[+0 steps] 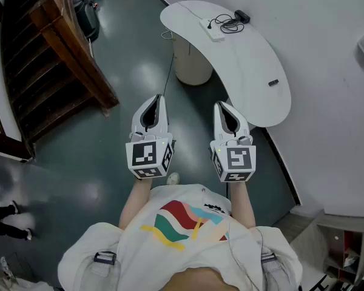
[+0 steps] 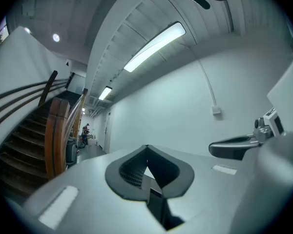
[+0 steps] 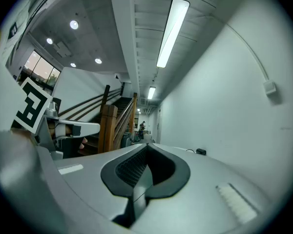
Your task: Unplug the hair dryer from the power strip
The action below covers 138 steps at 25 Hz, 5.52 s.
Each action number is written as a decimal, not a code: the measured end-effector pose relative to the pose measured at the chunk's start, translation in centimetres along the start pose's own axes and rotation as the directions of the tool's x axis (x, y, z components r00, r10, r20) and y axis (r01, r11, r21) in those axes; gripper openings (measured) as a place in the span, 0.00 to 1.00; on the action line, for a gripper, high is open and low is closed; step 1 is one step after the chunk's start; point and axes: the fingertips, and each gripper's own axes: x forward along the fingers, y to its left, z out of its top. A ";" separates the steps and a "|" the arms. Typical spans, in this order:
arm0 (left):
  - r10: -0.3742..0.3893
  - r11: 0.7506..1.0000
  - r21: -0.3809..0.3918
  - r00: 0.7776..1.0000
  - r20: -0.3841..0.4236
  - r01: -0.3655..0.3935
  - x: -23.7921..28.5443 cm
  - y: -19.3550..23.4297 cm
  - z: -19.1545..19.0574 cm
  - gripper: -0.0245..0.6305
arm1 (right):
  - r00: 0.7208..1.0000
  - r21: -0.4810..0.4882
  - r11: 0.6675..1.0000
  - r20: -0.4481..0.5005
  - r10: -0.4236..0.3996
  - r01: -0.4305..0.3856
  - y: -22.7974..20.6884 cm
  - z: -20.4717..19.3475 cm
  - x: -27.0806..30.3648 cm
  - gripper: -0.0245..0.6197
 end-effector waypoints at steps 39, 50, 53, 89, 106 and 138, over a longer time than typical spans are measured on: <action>-0.060 0.997 -0.056 0.998 0.010 0.061 9.1 10.2 -1.1 0.04 | 0.997 0.022 0.997 0.028 -0.075 0.075 1.4 0.8 10.6 0.06; -0.158 0.986 -0.063 0.987 -0.031 0.156 27.8 7.7 -5.9 0.04 | 0.997 0.057 0.997 0.054 -0.048 0.045 -9.5 -1.2 26.2 0.06; -0.205 0.978 -0.045 0.978 -0.022 0.204 35.8 6.6 -5.0 0.04 | 0.997 0.048 0.998 0.053 -0.050 0.048 -14.1 -0.1 31.9 0.06; -0.621 0.763 -0.014 0.726 -0.297 0.647 67.4 1.5 -12.7 0.44 | 0.978 0.099 0.976 -0.095 -0.184 0.193 -29.5 -2.7 54.6 0.06; -0.564 0.451 0.024 0.306 -0.767 0.892 70.5 -2.3 -32.3 0.50 | 0.932 0.138 0.944 -0.253 -0.259 0.299 -31.7 -7.1 54.3 0.06; -0.583 0.472 -0.059 0.261 -0.770 0.880 71.4 -2.6 -34.3 0.53 | 0.828 0.157 0.987 -0.556 0.073 0.018 -30.3 -24.0 63.0 0.28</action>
